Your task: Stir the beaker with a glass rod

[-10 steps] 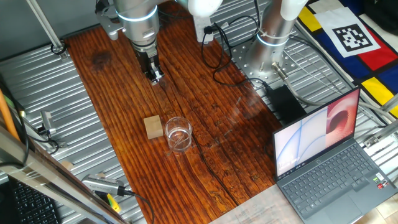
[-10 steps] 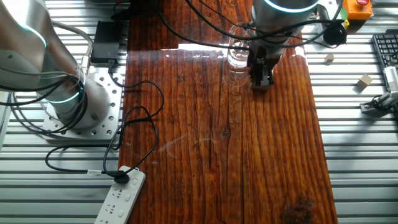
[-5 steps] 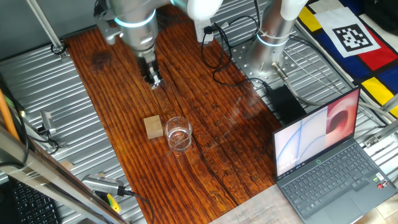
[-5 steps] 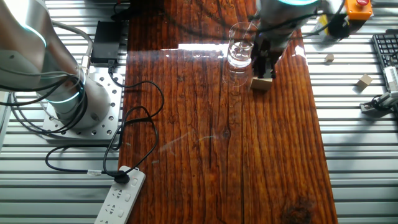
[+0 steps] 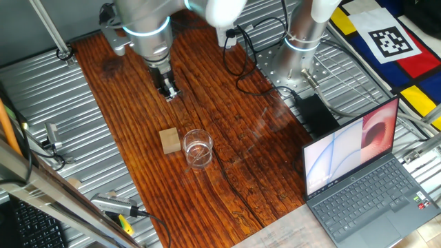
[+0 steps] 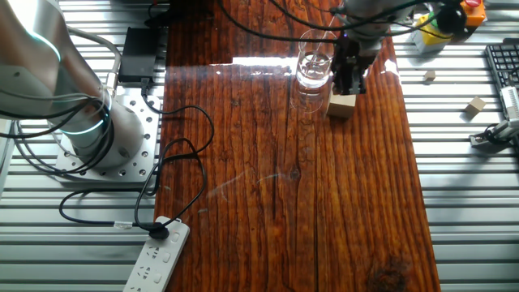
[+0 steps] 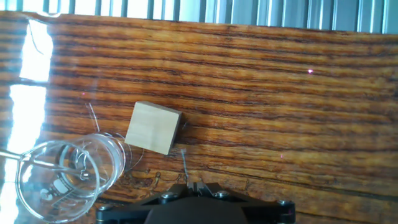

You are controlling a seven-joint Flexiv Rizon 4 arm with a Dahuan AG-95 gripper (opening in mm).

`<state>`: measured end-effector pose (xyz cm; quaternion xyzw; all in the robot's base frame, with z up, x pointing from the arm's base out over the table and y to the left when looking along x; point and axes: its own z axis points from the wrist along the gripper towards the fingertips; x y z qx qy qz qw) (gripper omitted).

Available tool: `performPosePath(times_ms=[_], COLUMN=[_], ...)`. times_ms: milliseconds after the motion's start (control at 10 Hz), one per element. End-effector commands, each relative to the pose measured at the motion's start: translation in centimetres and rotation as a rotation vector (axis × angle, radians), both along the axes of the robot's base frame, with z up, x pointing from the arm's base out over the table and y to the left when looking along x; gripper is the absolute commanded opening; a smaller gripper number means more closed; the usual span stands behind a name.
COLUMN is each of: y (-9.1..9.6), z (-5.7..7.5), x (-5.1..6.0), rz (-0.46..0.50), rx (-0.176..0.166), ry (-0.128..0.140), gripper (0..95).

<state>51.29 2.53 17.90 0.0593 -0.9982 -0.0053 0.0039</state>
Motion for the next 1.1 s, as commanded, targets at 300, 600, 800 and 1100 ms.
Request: performPosePath(times_ms=[300,600,800,1100], y=[0.04,0.04,0.04,0.04], z=[-0.08,-0.08,-0.08,-0.08], x=[0.28,0.28,0.28,0.28], rz=[0.226,0.324,0.418,0.443], rx=[0.039,0.047,0.052,0.051], ry=[-0.023,-0.031,-0.005,0.012], gripper=[0.0,0.0,0.0,0.0])
